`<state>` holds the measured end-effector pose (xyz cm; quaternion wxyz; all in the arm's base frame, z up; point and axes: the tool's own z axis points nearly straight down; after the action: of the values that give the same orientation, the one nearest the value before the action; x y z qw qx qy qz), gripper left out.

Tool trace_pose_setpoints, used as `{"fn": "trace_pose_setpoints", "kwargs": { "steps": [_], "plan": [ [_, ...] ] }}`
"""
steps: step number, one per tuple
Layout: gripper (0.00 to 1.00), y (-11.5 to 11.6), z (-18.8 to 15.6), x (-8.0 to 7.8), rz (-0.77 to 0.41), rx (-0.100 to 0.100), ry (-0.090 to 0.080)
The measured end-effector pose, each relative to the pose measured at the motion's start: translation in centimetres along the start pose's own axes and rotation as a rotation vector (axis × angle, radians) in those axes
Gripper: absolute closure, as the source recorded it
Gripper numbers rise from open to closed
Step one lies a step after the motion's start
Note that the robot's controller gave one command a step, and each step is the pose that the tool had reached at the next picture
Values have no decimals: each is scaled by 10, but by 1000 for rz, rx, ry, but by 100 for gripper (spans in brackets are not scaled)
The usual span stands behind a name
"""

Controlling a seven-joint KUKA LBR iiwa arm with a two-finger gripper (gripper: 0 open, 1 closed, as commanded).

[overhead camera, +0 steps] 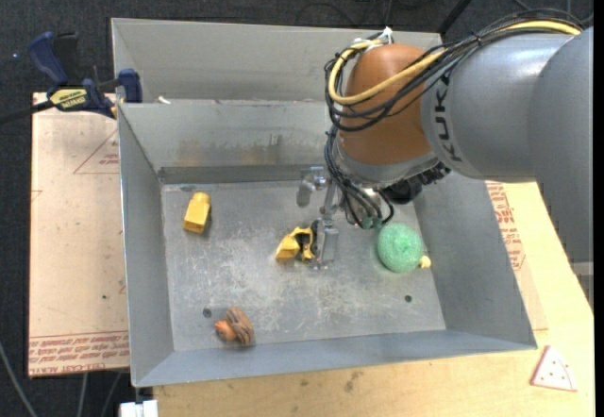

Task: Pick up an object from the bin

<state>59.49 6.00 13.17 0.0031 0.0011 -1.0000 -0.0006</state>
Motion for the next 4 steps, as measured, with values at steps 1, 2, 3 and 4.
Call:
{"fn": "trace_pose_setpoints", "kwargs": {
  "steps": [1,2,3,4],
  "plan": [
    [0,0,-5,-1,1,0,-7],
    [100,-16,59,-13,-127,0,-15],
    [100,-16,59,-13,-126,-1,-15],
    [100,-16,59,-13,-126,-1,-14]
  ]
}}
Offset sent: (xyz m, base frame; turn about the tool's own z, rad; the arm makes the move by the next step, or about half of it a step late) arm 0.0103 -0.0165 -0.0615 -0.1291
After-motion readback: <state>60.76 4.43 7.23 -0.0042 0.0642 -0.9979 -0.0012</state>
